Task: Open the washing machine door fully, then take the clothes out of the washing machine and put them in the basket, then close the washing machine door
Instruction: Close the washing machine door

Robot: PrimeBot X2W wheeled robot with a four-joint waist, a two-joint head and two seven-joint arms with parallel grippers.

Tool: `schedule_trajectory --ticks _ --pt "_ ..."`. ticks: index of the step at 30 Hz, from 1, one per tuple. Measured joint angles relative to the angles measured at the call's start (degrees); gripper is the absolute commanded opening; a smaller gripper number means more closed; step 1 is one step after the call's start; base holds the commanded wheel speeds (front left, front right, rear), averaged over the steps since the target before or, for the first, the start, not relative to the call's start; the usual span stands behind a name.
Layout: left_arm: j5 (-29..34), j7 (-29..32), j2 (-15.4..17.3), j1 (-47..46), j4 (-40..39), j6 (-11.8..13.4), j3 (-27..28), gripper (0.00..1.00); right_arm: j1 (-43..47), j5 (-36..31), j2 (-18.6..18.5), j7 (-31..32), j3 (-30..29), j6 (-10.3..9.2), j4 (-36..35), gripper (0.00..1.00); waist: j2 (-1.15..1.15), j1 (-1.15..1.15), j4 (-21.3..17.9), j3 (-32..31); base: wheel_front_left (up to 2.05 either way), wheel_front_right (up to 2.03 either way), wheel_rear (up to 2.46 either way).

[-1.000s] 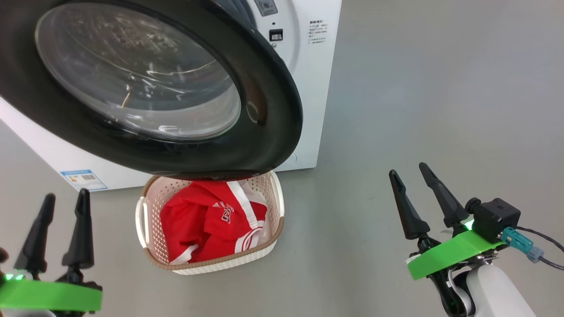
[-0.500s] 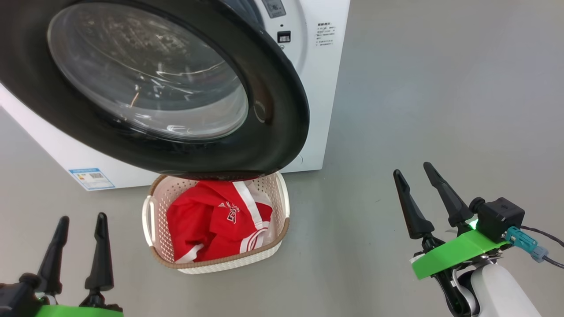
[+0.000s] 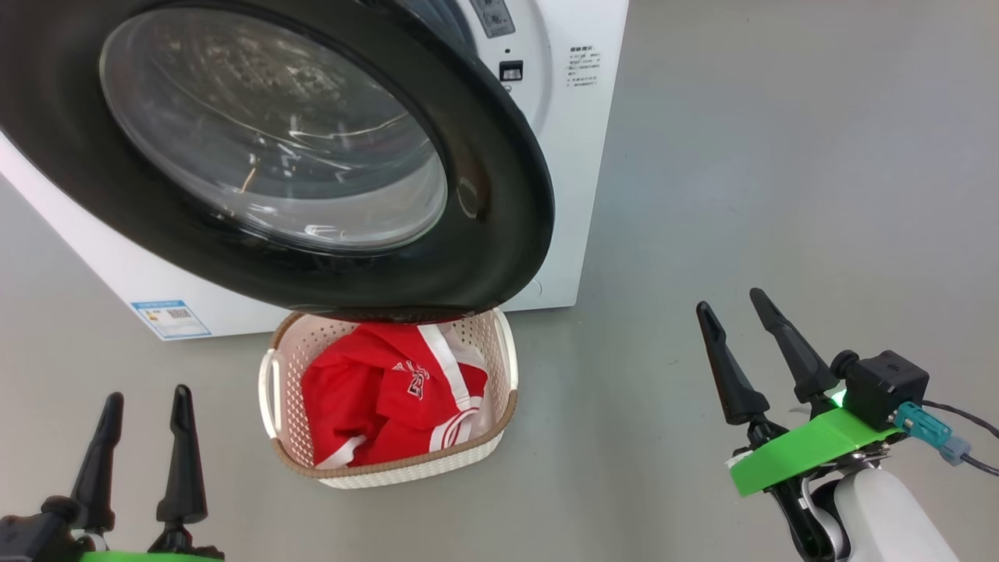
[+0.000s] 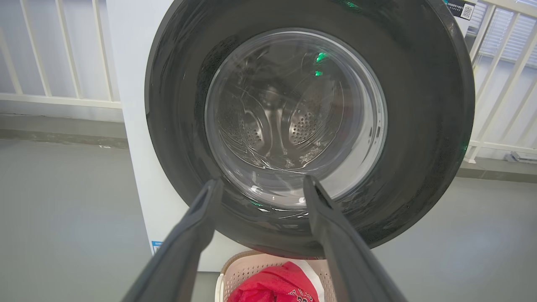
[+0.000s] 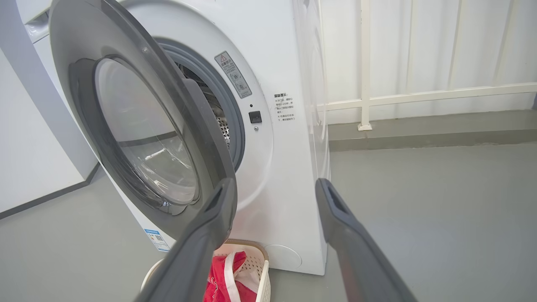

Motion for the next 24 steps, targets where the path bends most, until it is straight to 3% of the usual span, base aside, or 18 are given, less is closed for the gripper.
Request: schedule_trajectory --ticks 24 --pt "3.16 0.00 -3.64 1.12 -0.40 -2.49 2.46 1.00 0.03 0.08 -0.16 0.00 1.23 0.00 0.27 1.00 0.00 0.00 -0.33 -0.62 0.00 0.00 0.00"
